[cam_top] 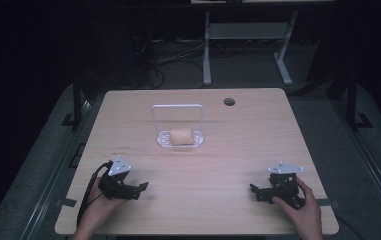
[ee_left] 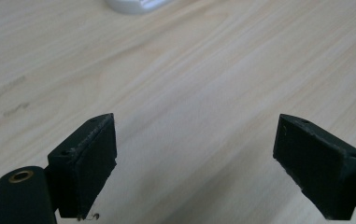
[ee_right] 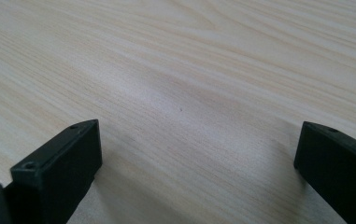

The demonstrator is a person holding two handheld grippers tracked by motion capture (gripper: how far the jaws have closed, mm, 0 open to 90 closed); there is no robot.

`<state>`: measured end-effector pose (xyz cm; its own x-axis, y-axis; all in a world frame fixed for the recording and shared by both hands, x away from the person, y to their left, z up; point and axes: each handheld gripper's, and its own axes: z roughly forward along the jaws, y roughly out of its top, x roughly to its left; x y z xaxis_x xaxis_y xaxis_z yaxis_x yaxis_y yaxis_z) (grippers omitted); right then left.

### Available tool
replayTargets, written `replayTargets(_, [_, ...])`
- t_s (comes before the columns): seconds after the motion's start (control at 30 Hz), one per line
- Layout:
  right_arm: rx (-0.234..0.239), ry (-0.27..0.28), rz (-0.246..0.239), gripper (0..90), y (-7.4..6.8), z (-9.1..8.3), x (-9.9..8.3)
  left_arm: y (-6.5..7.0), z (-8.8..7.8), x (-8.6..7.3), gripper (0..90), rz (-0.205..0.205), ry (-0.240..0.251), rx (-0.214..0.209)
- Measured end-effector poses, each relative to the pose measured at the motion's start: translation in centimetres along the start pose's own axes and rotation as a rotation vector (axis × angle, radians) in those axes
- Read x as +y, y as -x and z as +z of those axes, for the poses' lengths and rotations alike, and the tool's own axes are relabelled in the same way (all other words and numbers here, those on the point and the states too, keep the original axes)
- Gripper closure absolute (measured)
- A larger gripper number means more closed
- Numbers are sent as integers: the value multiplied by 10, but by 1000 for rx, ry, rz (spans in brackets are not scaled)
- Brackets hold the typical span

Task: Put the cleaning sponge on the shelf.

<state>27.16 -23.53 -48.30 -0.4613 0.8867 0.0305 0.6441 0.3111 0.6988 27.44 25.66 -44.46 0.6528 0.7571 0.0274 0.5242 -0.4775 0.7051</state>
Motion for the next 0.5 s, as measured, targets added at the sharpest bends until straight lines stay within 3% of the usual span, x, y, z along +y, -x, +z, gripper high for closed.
replayTargets(0.2, [0,-1,2,7,0,0,0,-1,-1,-12,132,2,-25,6])
replayTargets(0.37, [0,-1,1,7,0,0,0,0,0,-27,131,12,-79,17])
replayTargets(0.5, [0,-2,1,6,0,0,0,-3,-2,-36,130,-17,-58,-9])
